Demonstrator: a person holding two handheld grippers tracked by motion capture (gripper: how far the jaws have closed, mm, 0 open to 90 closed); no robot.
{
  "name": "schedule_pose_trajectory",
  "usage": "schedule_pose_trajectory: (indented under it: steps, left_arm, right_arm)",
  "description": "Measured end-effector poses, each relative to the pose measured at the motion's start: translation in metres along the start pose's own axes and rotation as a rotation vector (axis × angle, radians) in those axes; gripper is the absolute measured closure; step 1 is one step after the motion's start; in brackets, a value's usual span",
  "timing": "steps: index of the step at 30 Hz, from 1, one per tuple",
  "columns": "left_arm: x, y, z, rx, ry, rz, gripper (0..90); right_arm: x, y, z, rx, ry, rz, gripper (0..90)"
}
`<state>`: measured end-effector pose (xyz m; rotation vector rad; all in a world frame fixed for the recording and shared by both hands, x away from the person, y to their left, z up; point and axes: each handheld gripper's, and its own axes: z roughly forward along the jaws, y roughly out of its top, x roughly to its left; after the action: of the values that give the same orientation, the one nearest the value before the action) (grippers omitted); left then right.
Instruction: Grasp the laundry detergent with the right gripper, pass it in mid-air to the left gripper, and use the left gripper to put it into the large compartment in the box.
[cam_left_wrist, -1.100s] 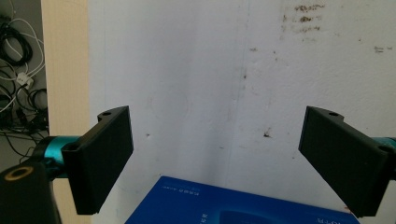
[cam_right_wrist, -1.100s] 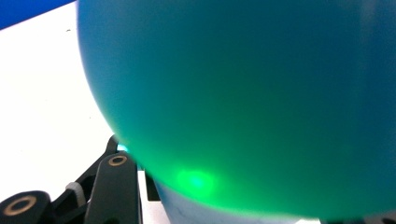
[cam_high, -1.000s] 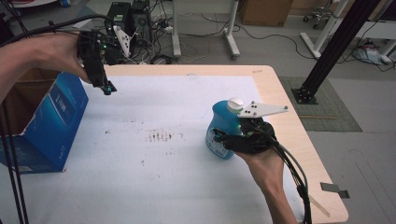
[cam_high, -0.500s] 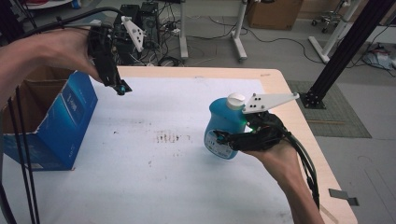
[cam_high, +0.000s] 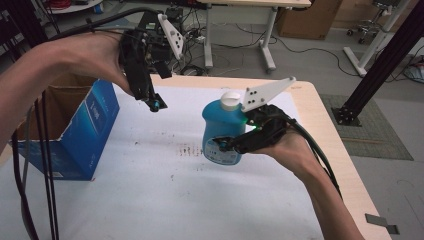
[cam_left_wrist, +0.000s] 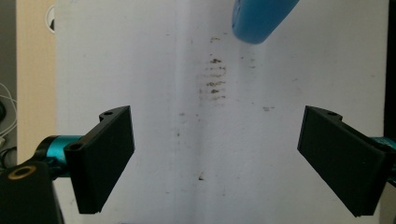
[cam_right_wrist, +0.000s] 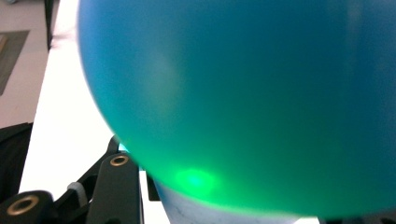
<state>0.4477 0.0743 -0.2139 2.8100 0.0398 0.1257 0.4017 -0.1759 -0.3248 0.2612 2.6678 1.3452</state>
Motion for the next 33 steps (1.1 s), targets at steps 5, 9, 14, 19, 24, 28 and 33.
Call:
schedule_pose_trajectory:
  steps: [5, 9, 14, 19, 24, 28, 33]
  left_arm:
    - [-0.008, 0.007, -0.002, -0.006, -0.030, 0.005, 10.9]
    - [-0.012, 0.011, -0.001, -0.015, -0.036, 0.002, 10.9]
    - [-0.019, 0.018, 0.008, -0.007, -0.045, 0.010, 10.8]
    - [-0.022, 0.023, 0.016, -0.027, -0.053, -0.013, 10.8]
    - [-0.026, 0.031, 0.029, -0.027, -0.040, -0.023, 10.8]
    - [-0.028, 0.036, 0.039, -0.009, -0.027, -0.040, 10.8]
    - [-0.028, 0.039, 0.046, -0.022, -0.033, -0.049, 10.9]
  right_arm:
    - [-0.008, 0.014, 0.019, -0.007, 0.047, -0.053, 46.2]
    - [-0.013, 0.019, 0.030, -0.033, 0.094, -0.070, 46.2]
    - [-0.015, 0.024, 0.040, -0.007, 0.124, -0.101, 46.2]
    - [-0.017, 0.022, 0.049, 0.002, 0.165, -0.115, 46.1]
    - [-0.016, 0.021, 0.055, 0.009, 0.164, -0.110, 46.1]
    - [-0.015, 0.021, 0.056, 0.007, 0.172, -0.105, 46.0]
    - [-0.015, 0.020, 0.056, 0.020, 0.171, -0.109, 46.0]
